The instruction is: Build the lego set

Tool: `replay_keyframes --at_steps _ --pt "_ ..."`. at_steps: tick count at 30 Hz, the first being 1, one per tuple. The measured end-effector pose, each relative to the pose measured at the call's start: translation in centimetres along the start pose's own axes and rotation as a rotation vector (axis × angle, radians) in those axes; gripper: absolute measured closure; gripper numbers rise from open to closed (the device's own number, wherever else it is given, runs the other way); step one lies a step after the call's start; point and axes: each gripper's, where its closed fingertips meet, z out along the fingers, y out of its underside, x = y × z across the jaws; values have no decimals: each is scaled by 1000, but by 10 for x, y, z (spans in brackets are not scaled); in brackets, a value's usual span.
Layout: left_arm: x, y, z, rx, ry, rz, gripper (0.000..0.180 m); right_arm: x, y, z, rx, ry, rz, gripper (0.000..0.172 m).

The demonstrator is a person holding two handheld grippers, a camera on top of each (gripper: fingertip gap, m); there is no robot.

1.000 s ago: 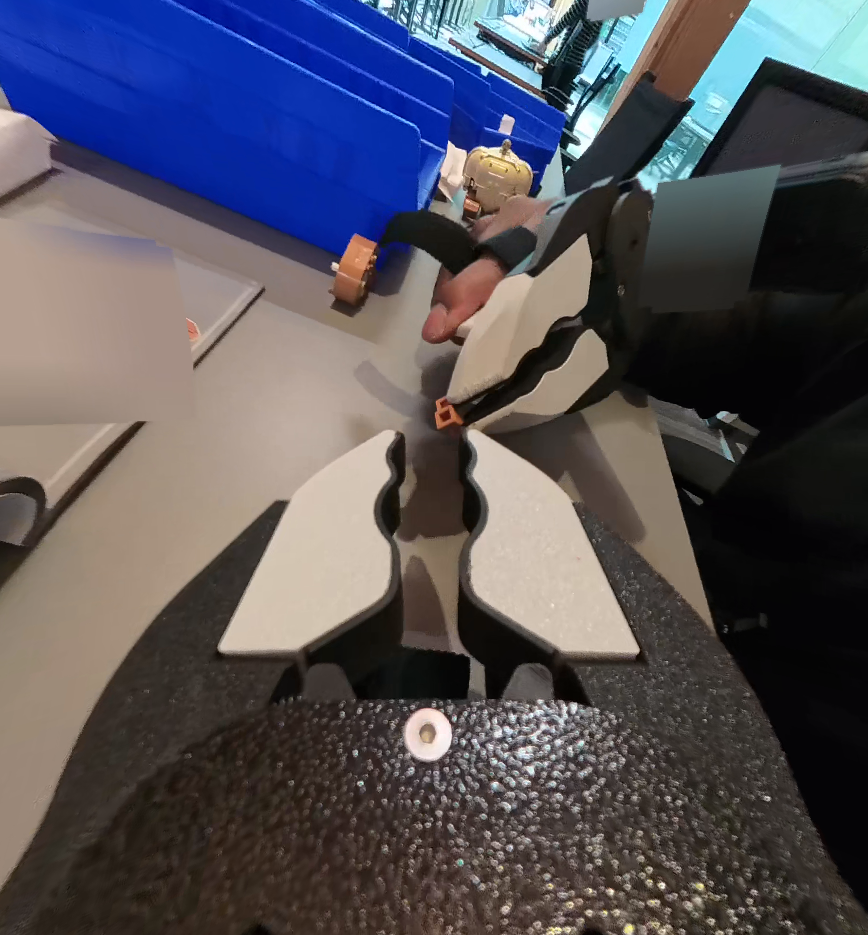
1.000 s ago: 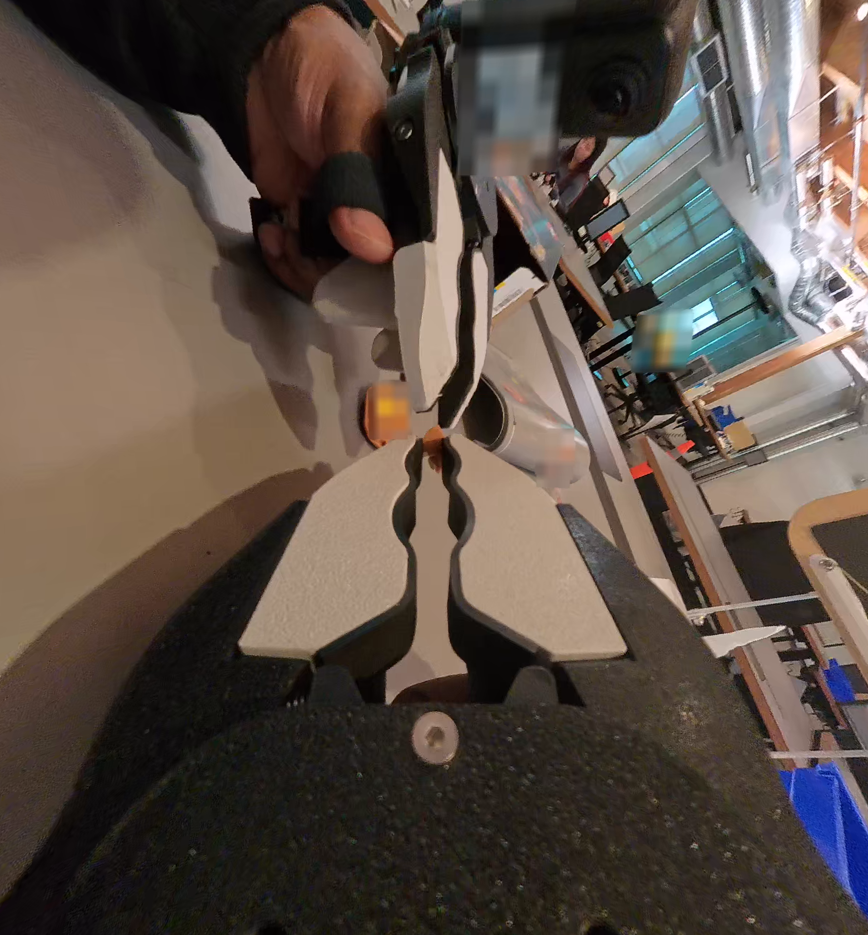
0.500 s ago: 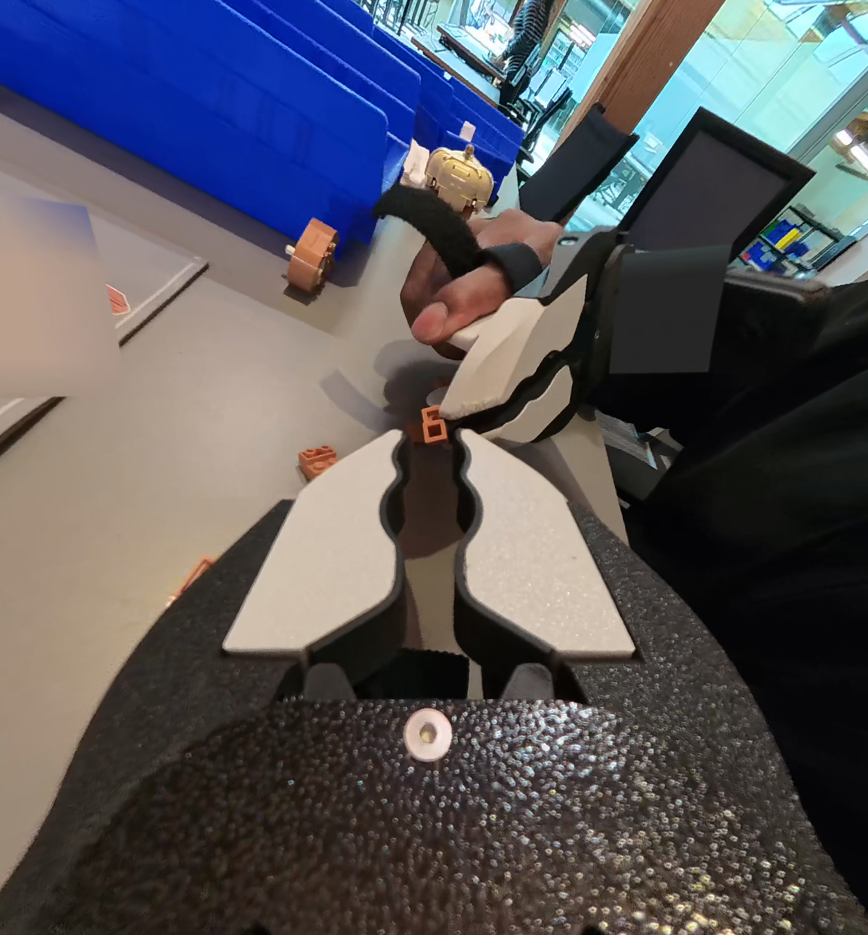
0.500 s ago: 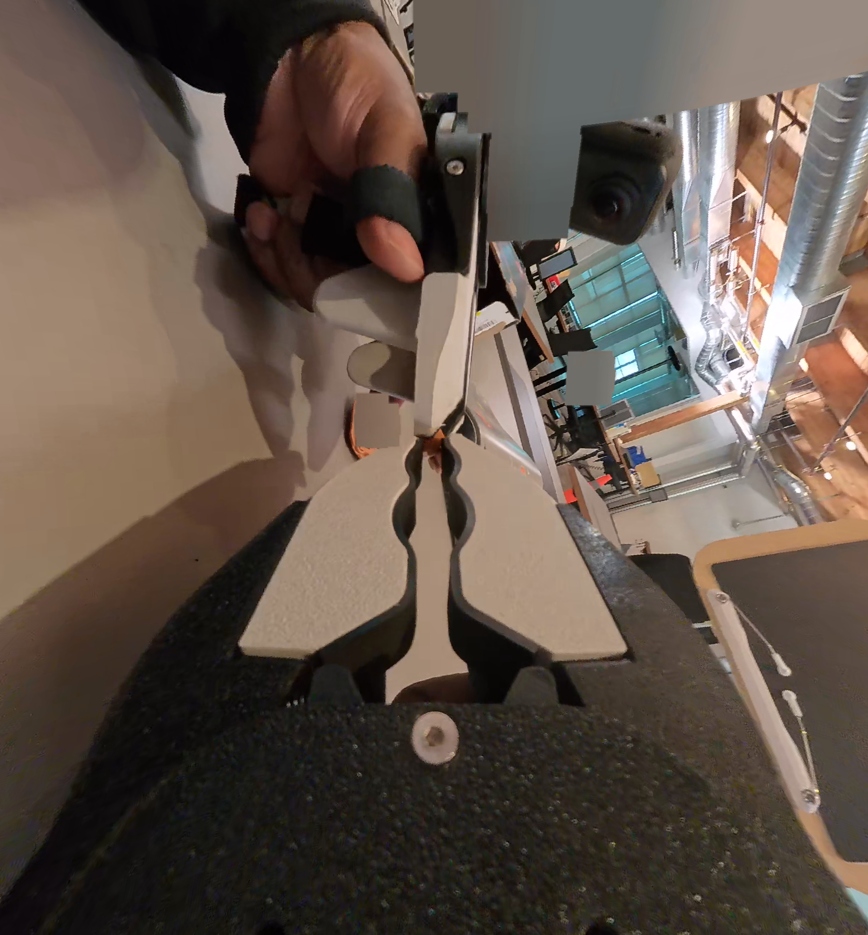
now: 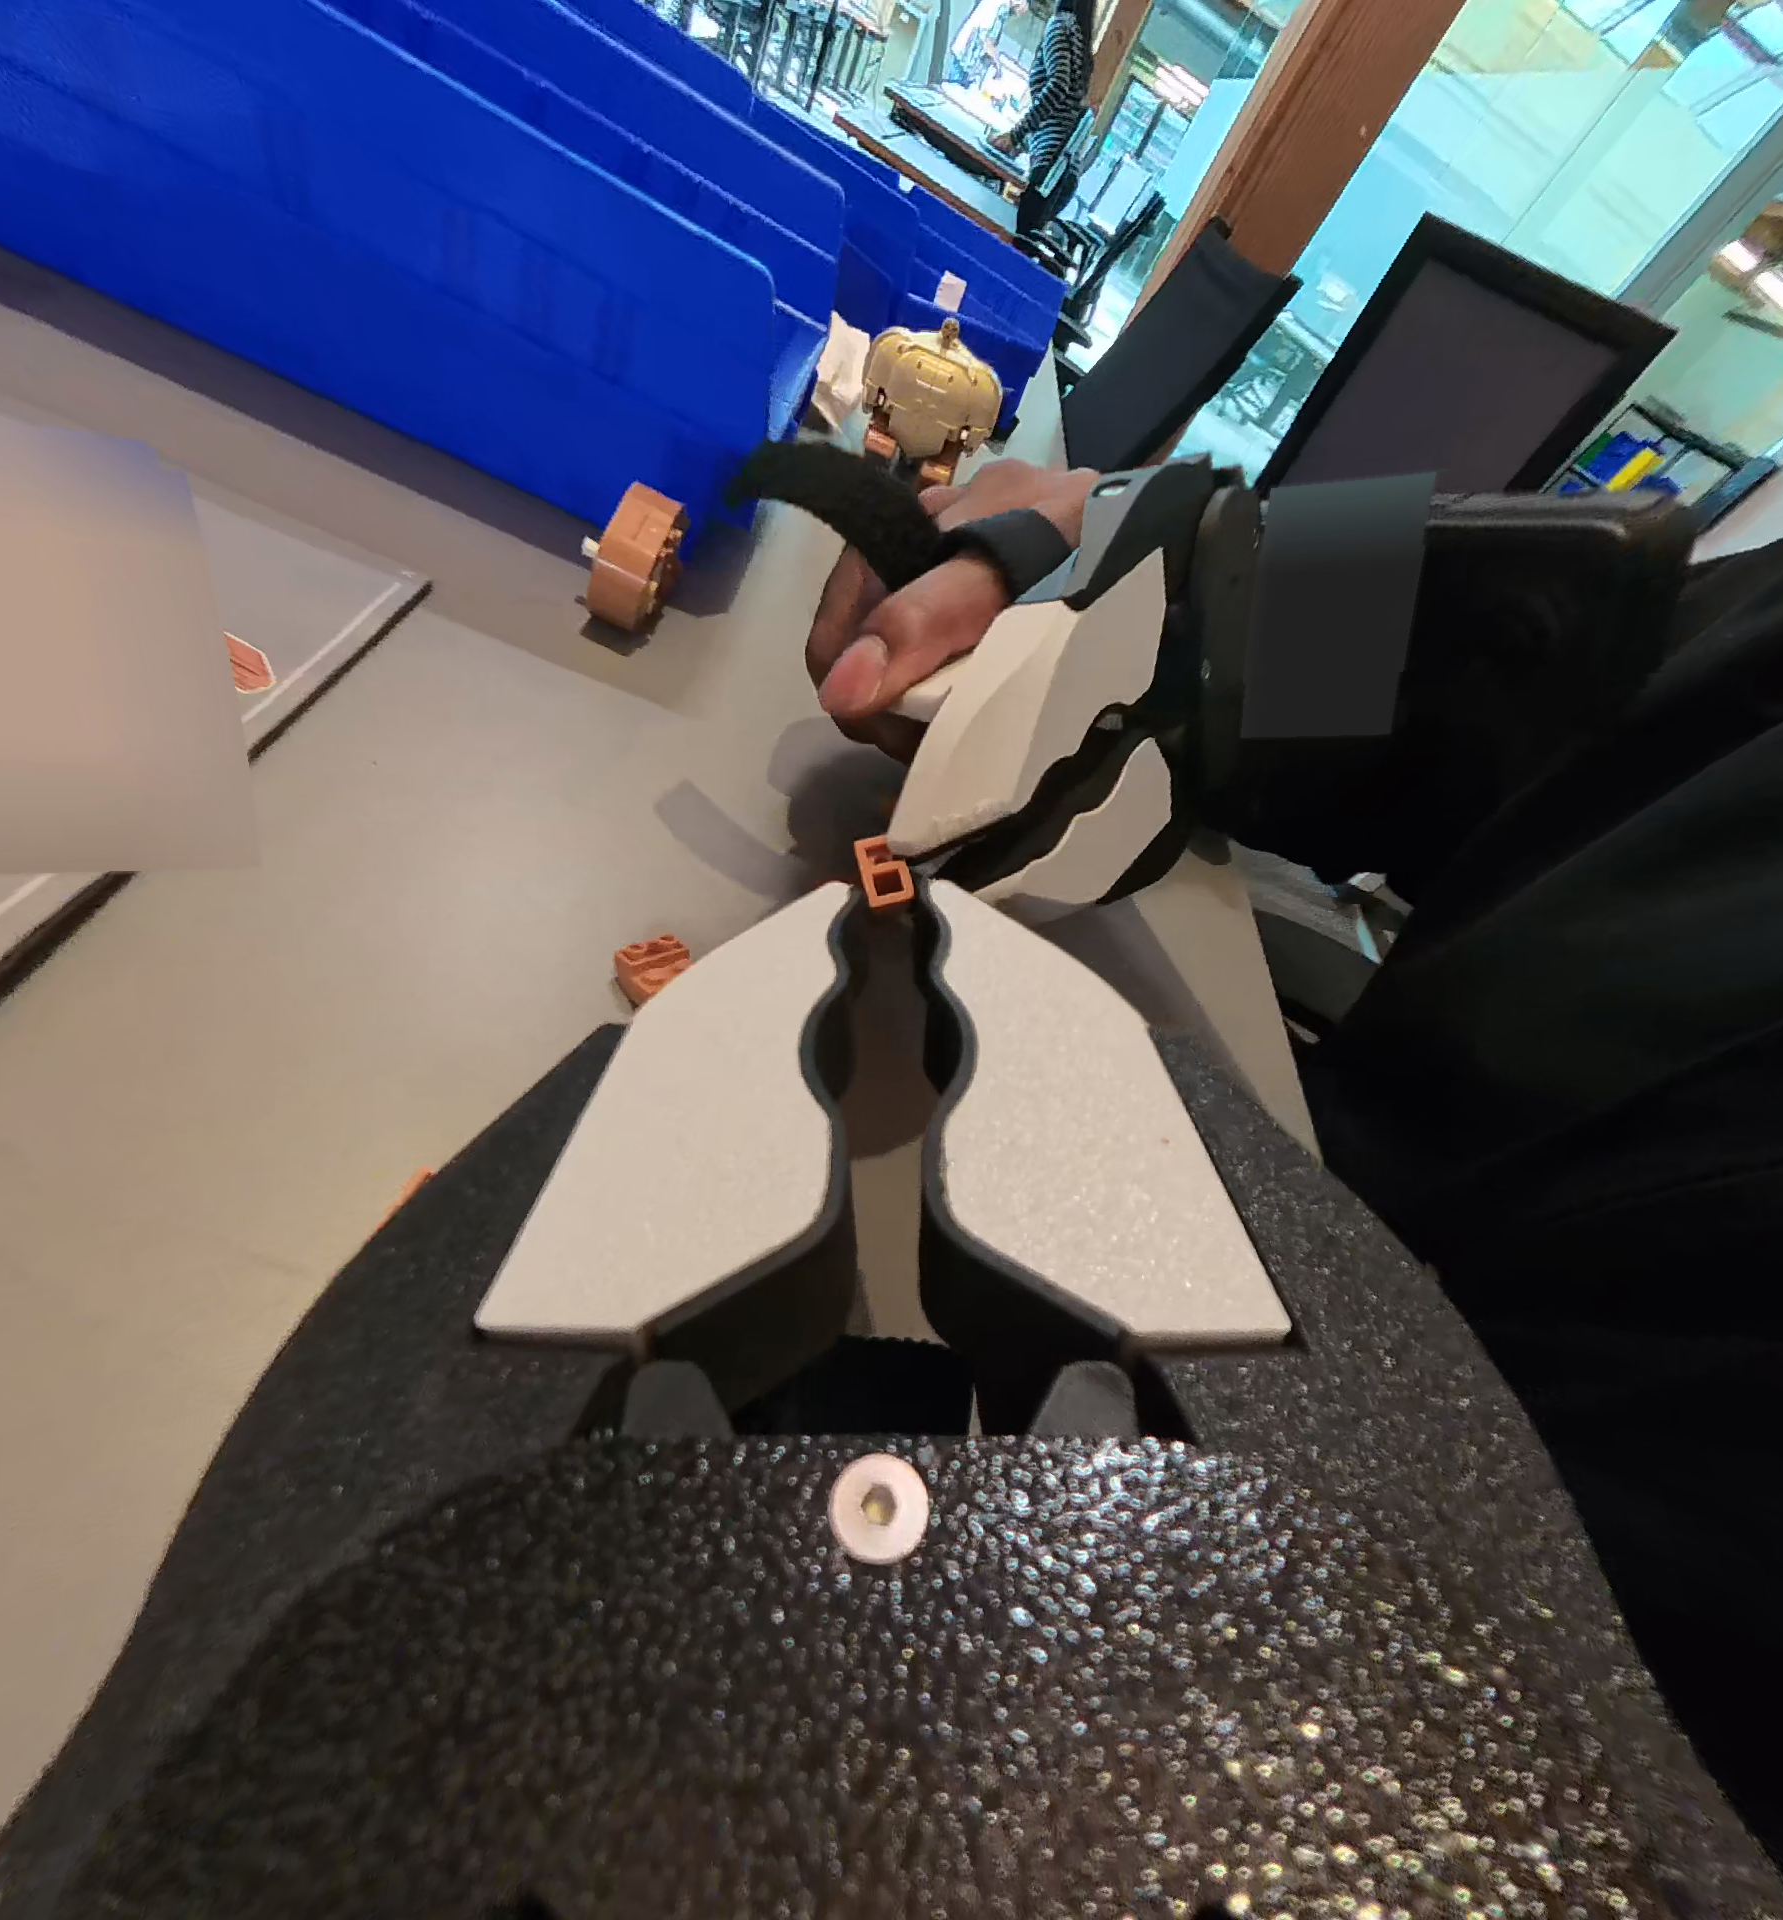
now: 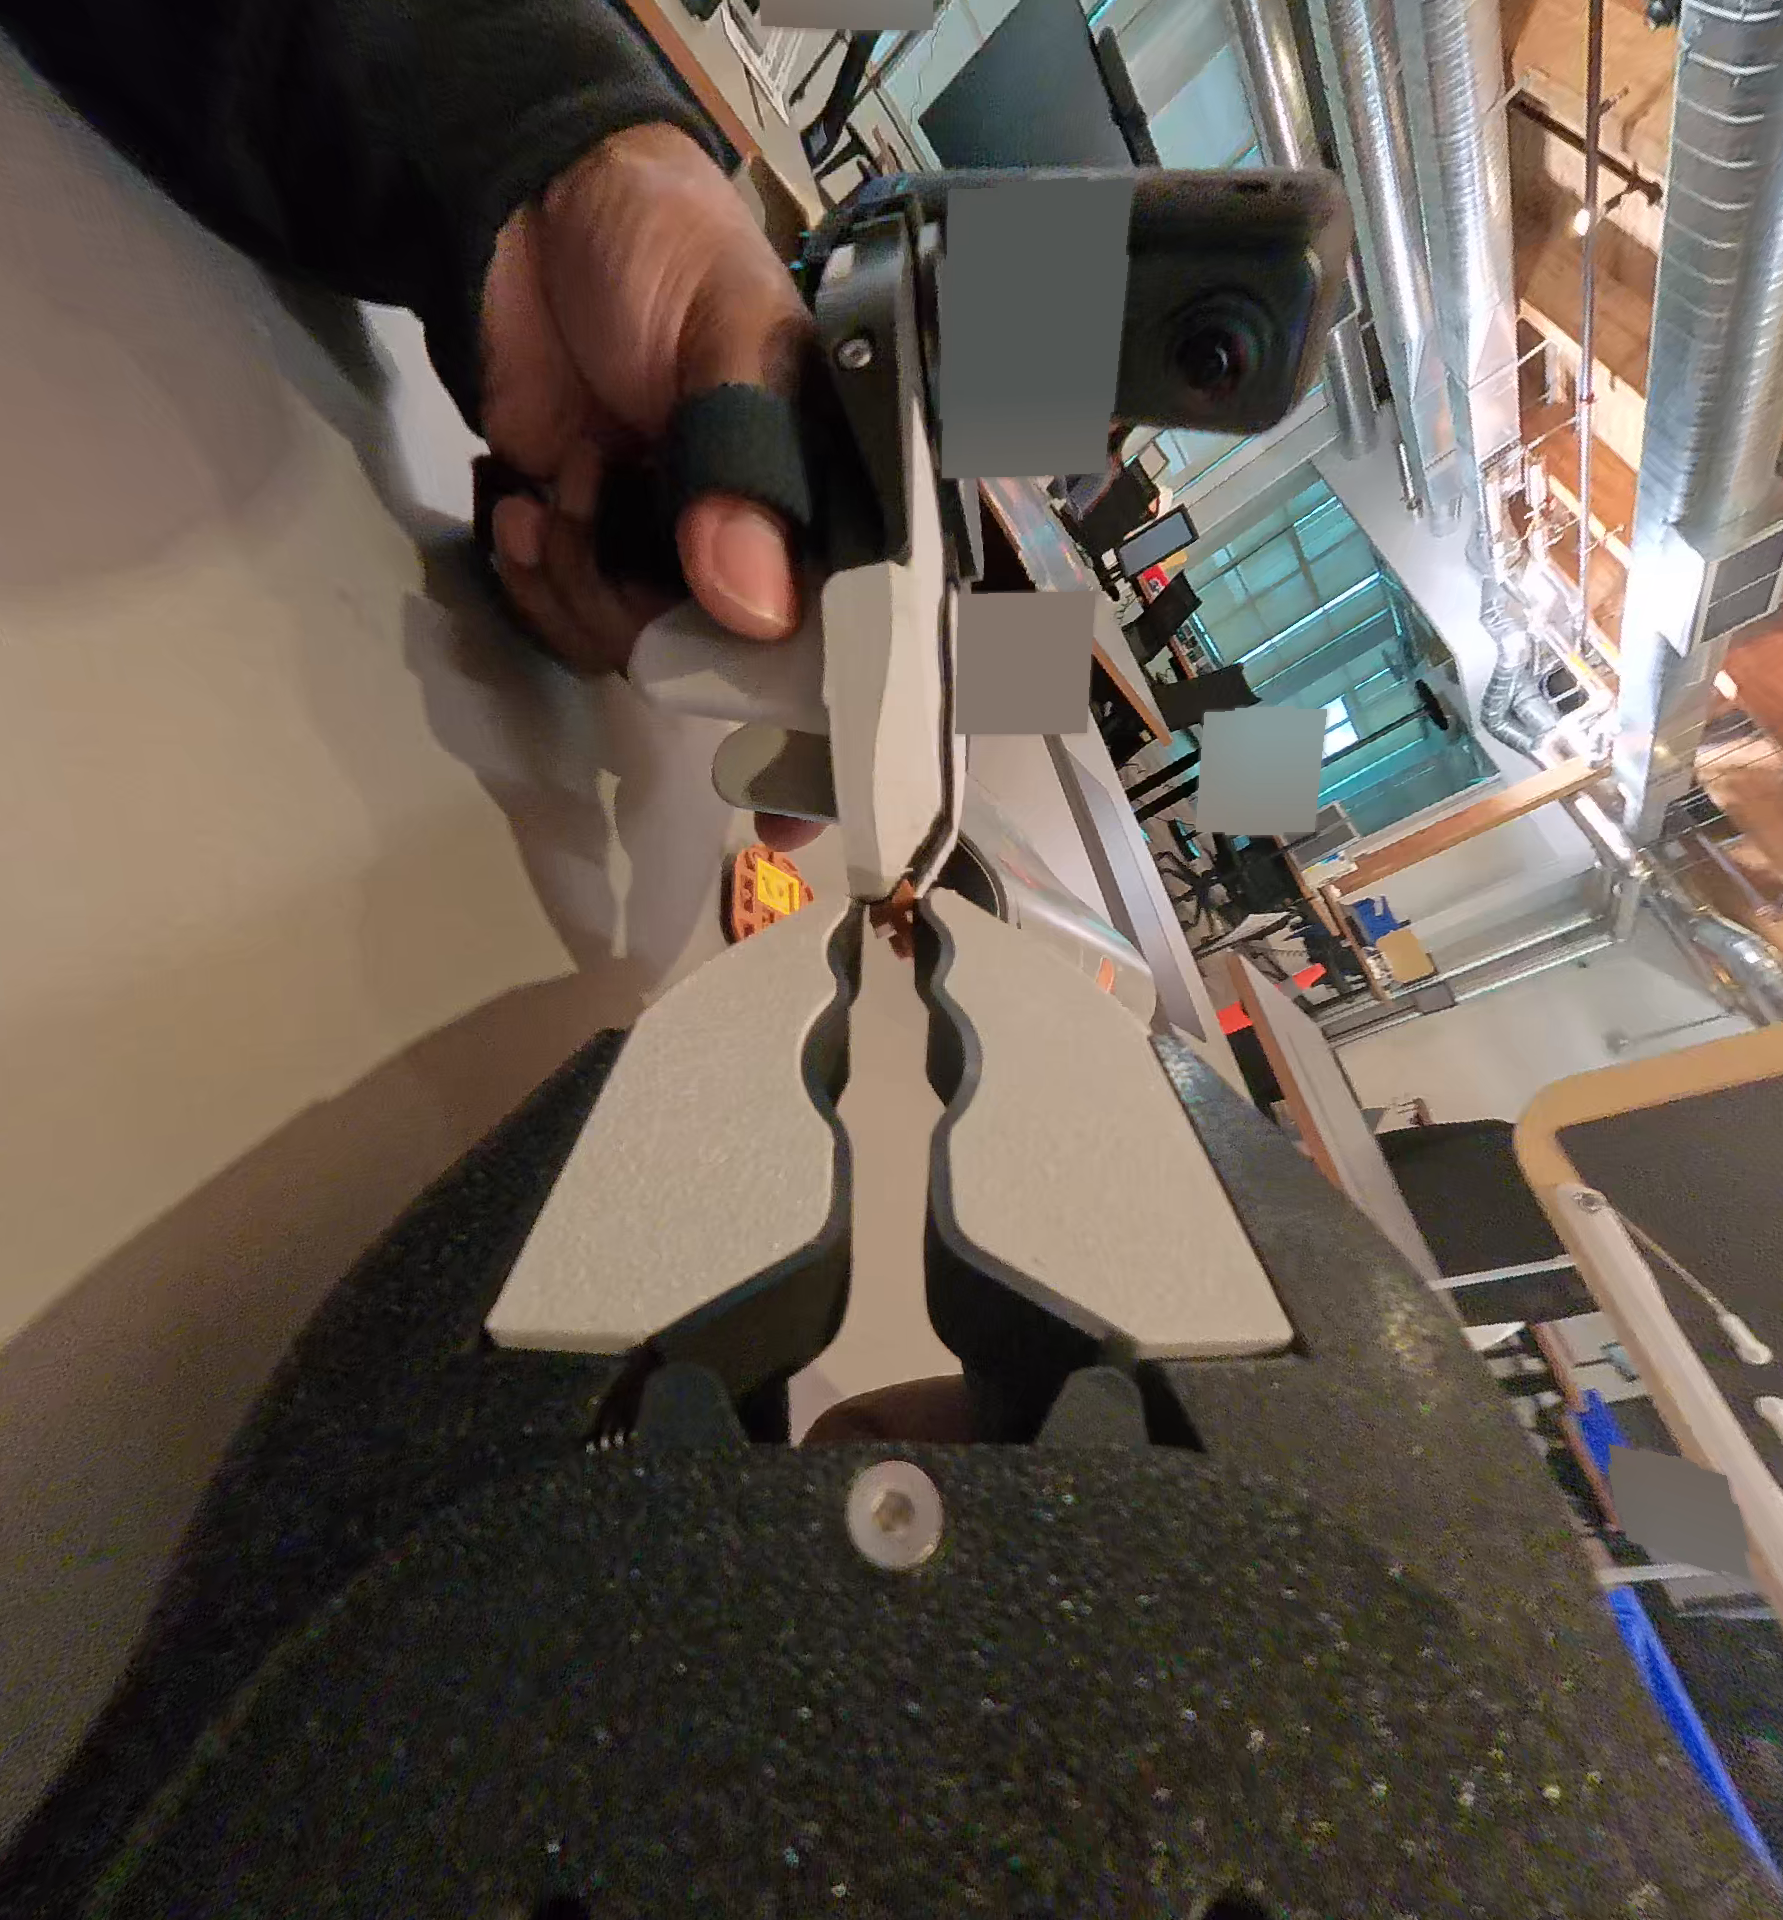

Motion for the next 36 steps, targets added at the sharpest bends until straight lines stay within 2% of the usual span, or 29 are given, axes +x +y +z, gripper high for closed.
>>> replay_keyframes --at_steps 5,13,18,26,36 --pt "-3 -5 -1 26 -53 67 173 9 7 -5 17 -56 198 153" --pt "-21 -14 -13 64 -173 131 173 27 44 -10 -51 -83 436 138" --pt "-28 -18 -17 73 -220 175 173 41 51 -3 -43 -36 351 140" --pt "-34 -18 -20 98 -206 78 173 37 44 5 -17 32 117 150" --pt "-36 -19 -21 117 -198 38 173 45 51 -10 -17 102 210 164"
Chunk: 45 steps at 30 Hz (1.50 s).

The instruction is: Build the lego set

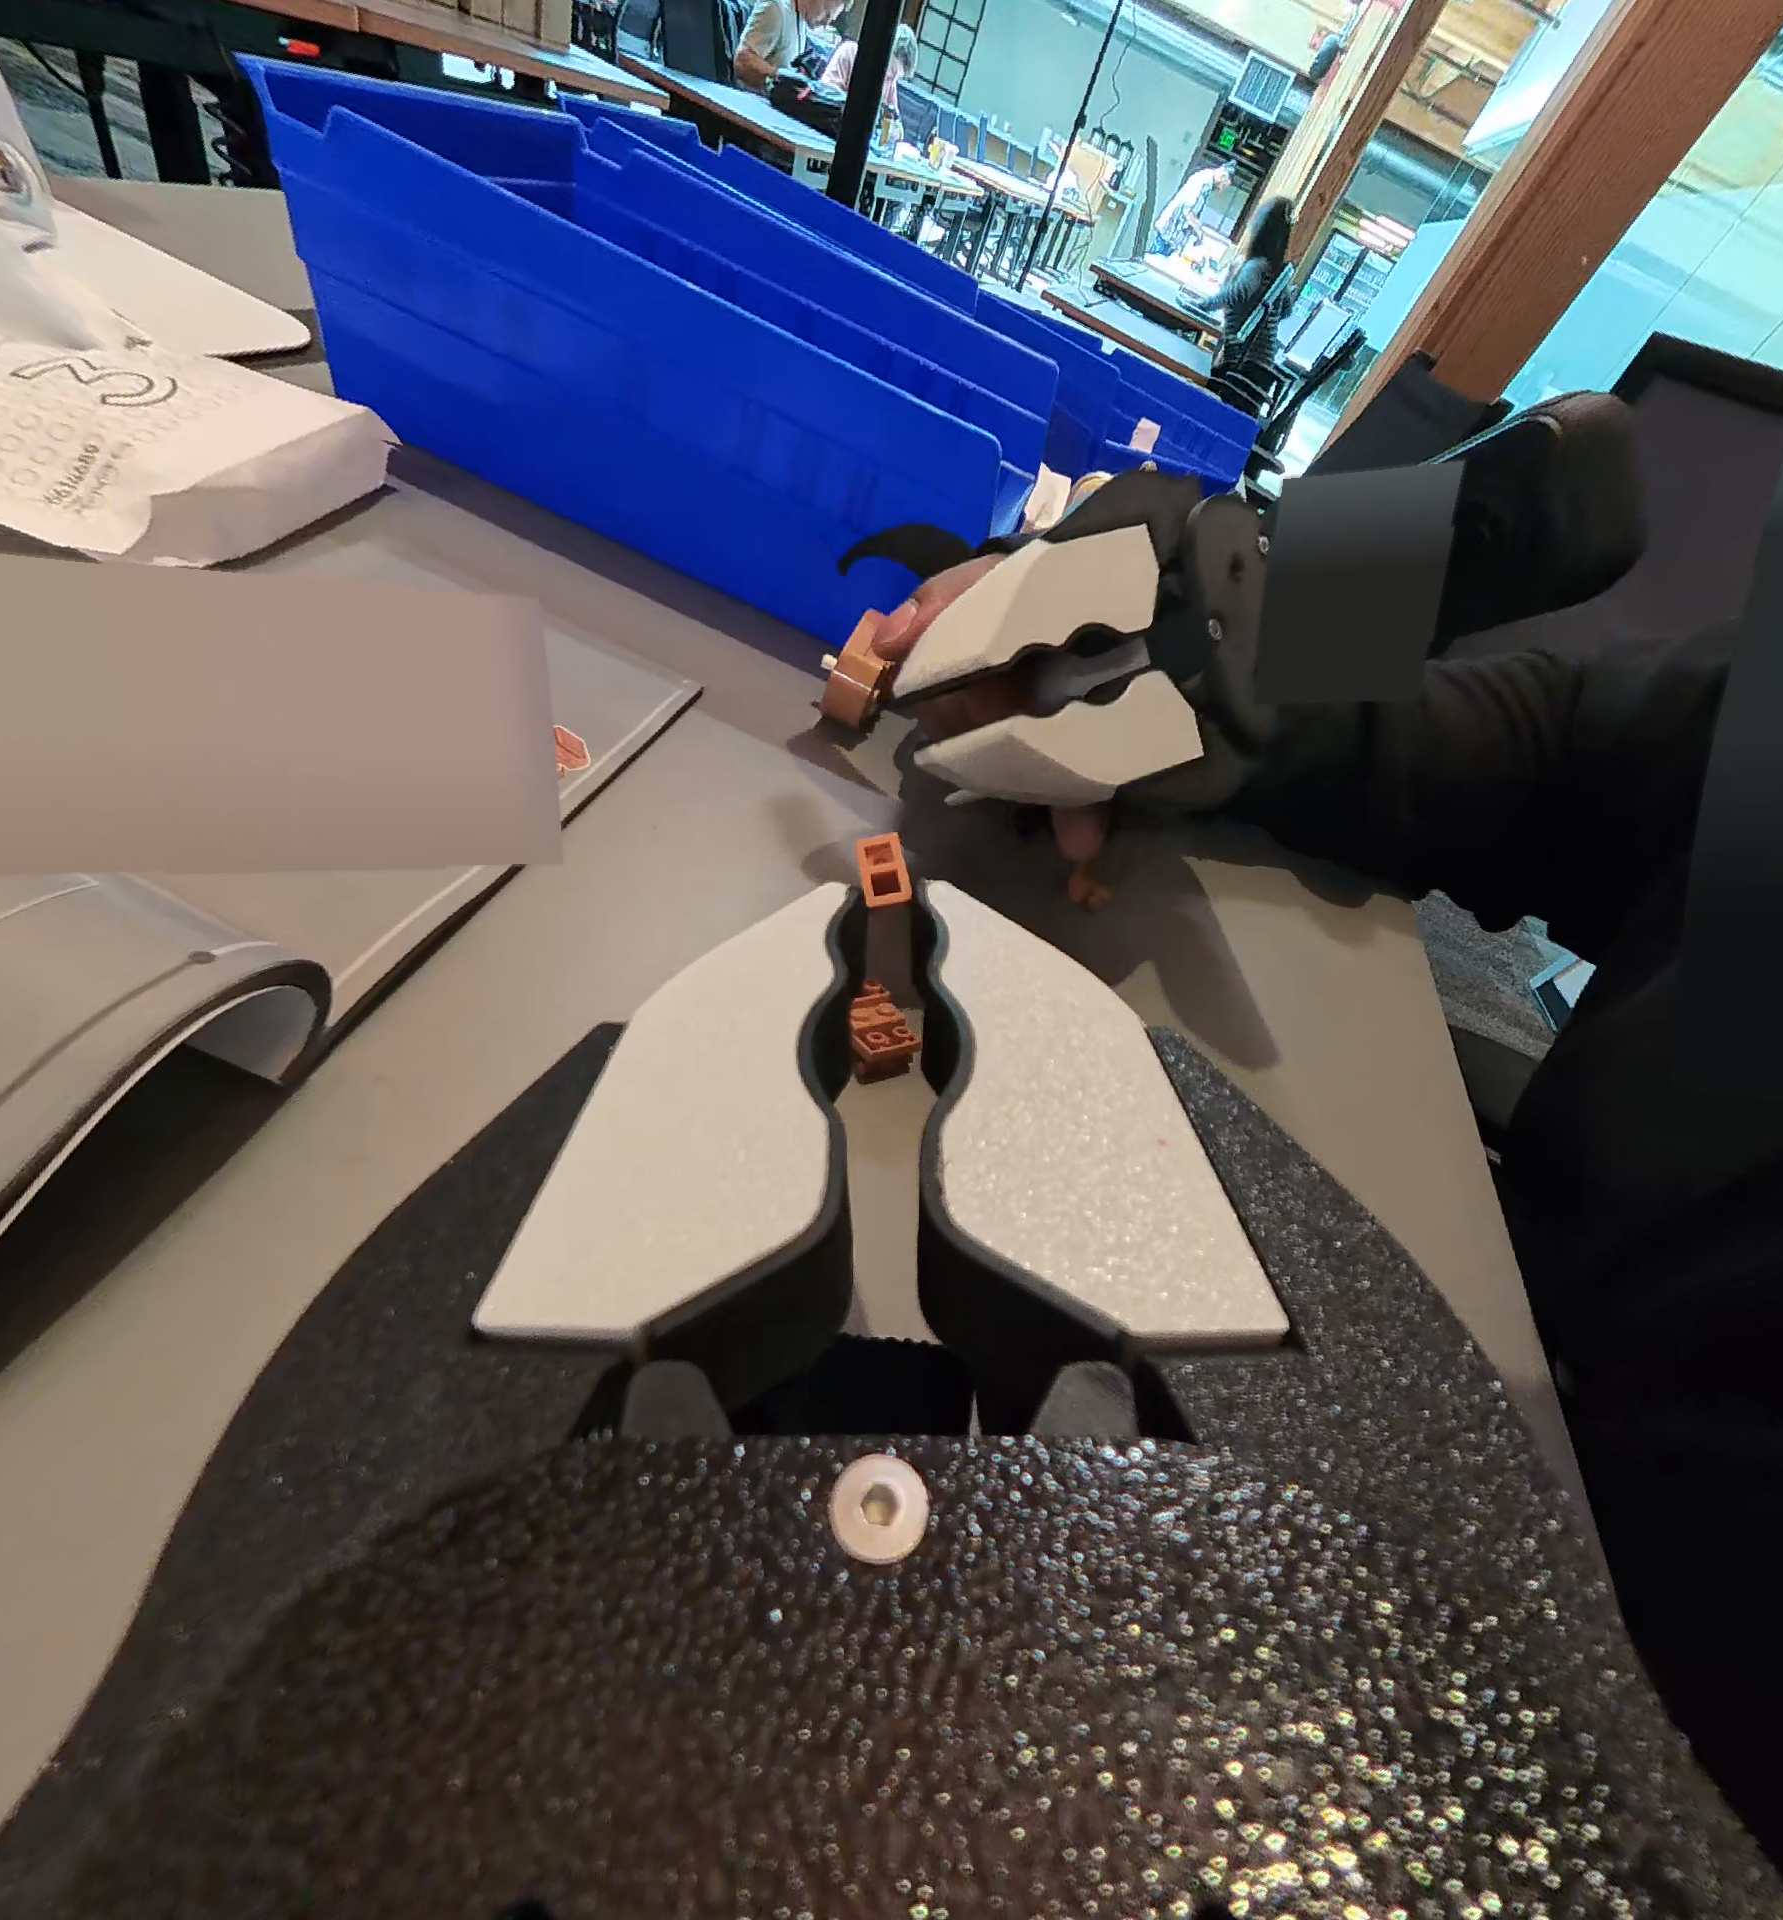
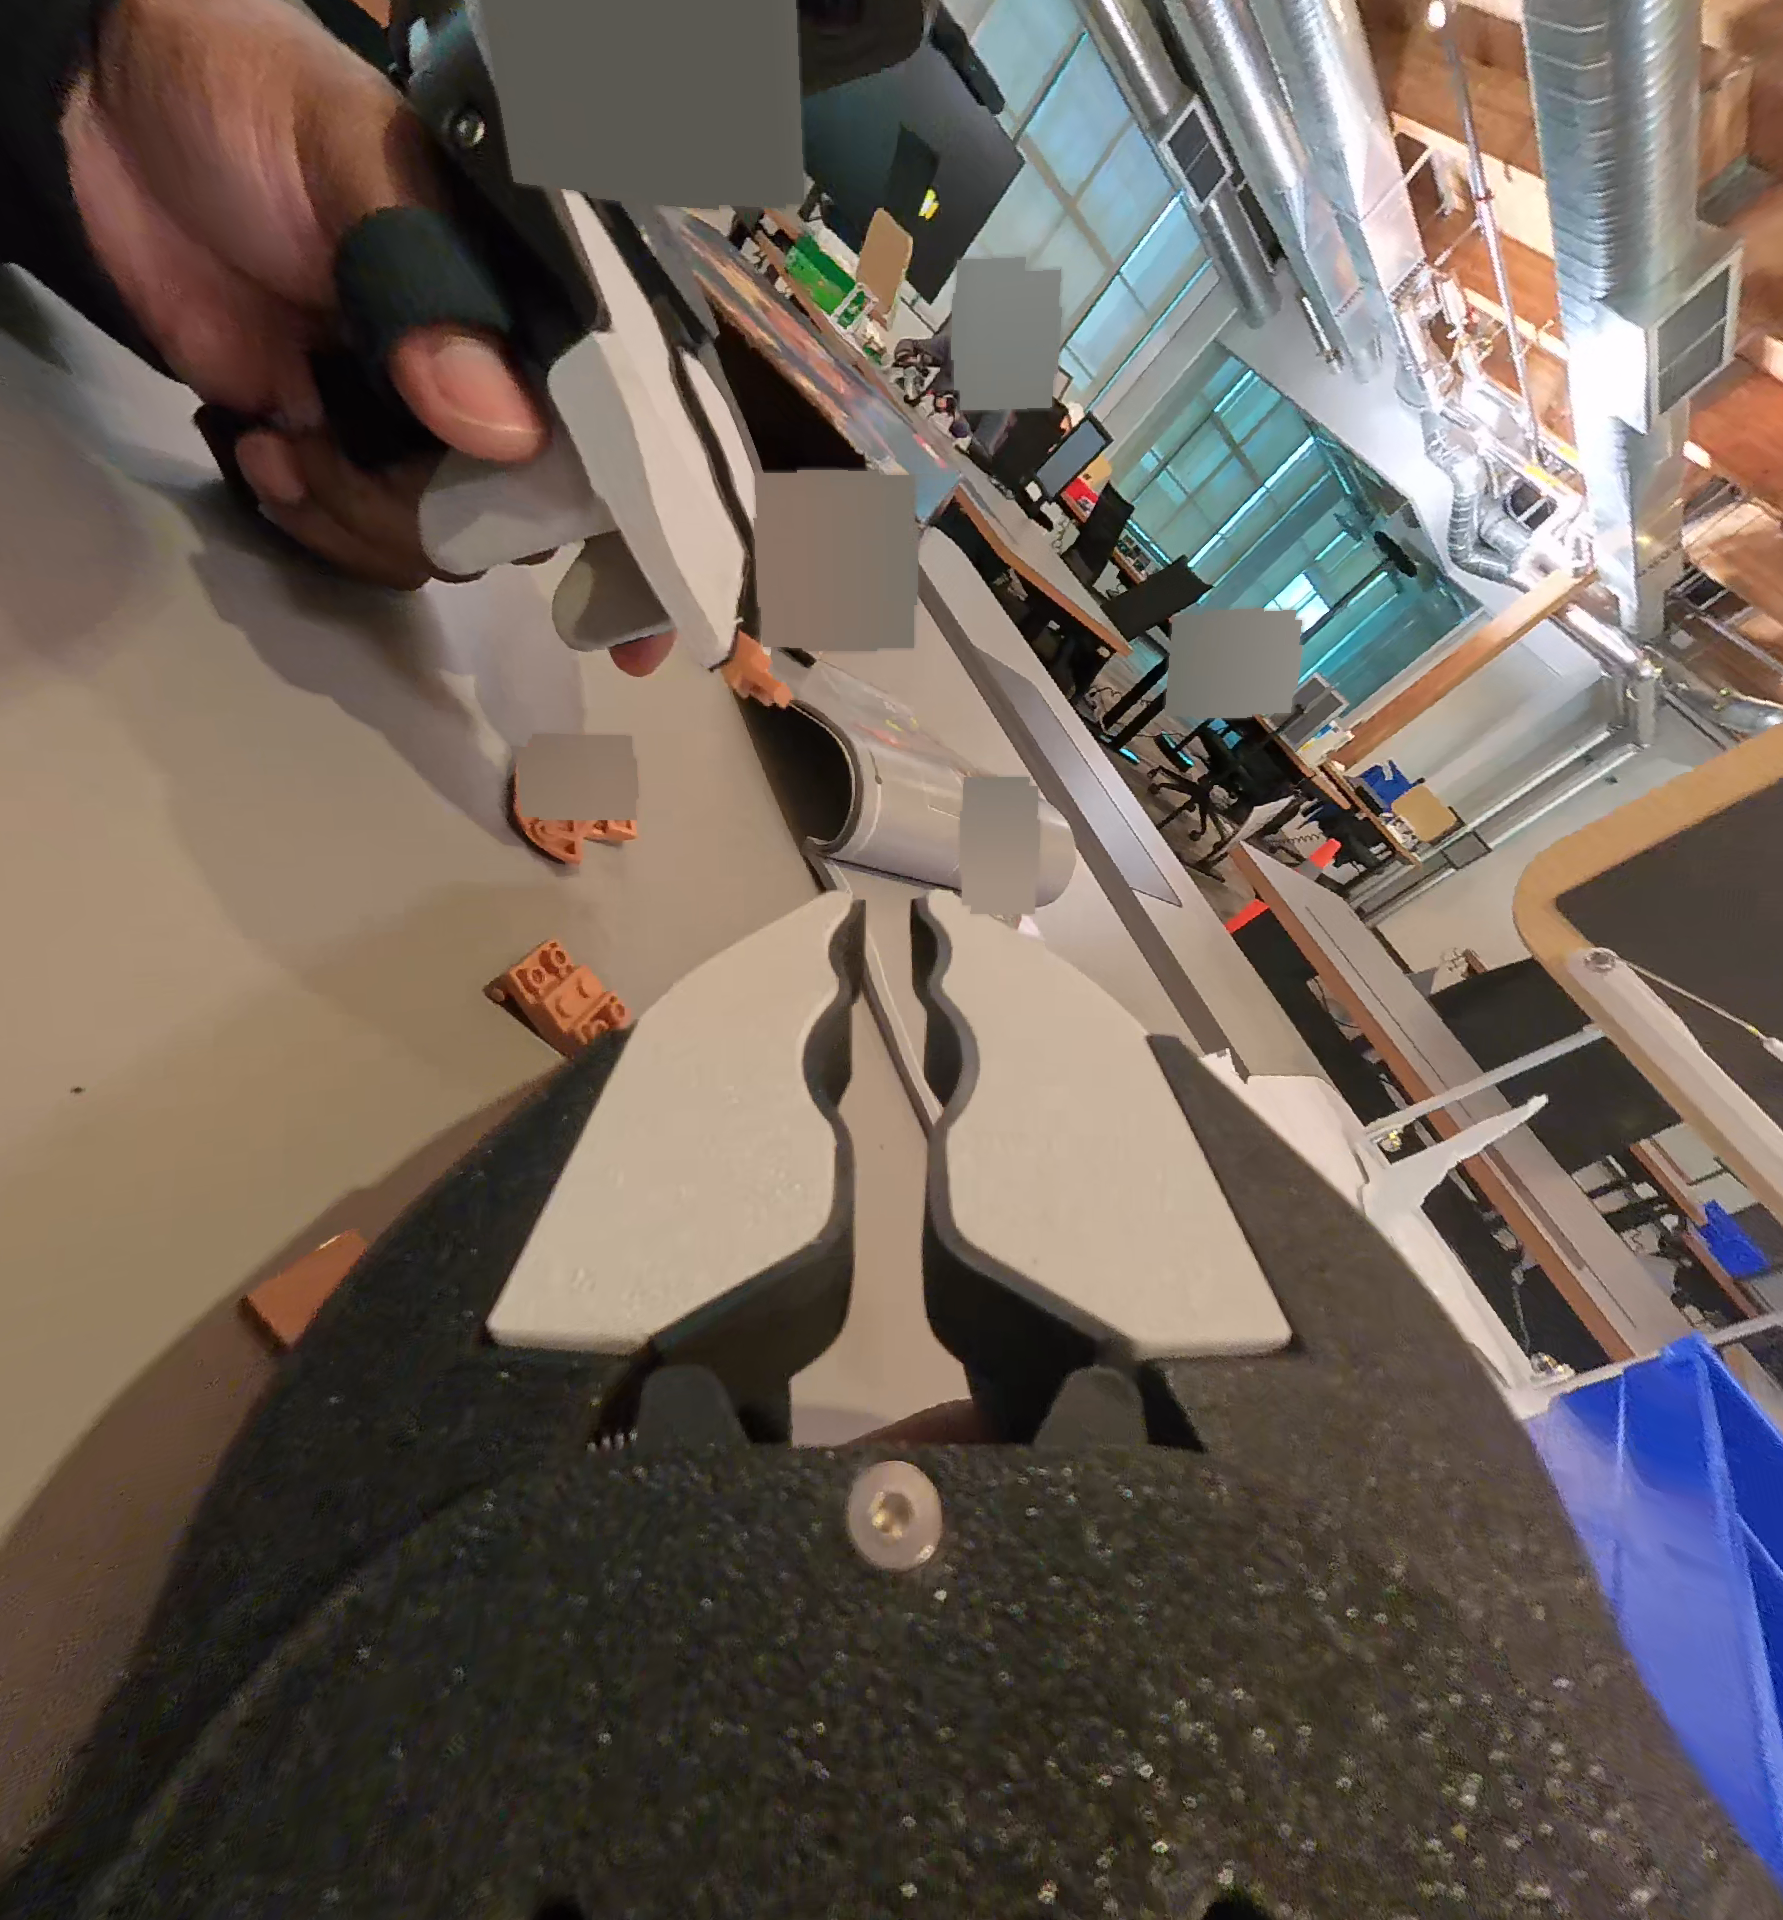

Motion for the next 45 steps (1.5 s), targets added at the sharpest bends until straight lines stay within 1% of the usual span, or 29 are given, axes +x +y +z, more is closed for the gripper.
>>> replay_keyframes --at_steps 5,14,28,30,32,36,38,42,45 --pt "-2 0 0 4 -1 -12 173 4 5 0 -17 11 58 172" --pt "-2 0 -1 8 12 -44 173 1 7 0 -35 -9 48 172" --pt "-3 1 0 4 4 -35 173 -4 8 2 -45 -24 21 172" --pt "-2 0 0 14 12 -53 173 -4 9 2 -50 -21 3 172" --pt "1 -2 0 42 51 -129 173 -5 11 3 -57 -15 -23 172" --pt "5 -12 -2 163 200 -475 173 -6 7 3 -38 0 -58 172" --pt "4 -15 -4 210 251 -606 173 -6 3 3 -26 12 -85 172" --pt "5 -15 -4 231 303 -717 173 -8 -1 4 -21 32 -153 172" --pt "9 -13 -1 222 321 -744 173 -7 -7 4 -2 69 -210 171"
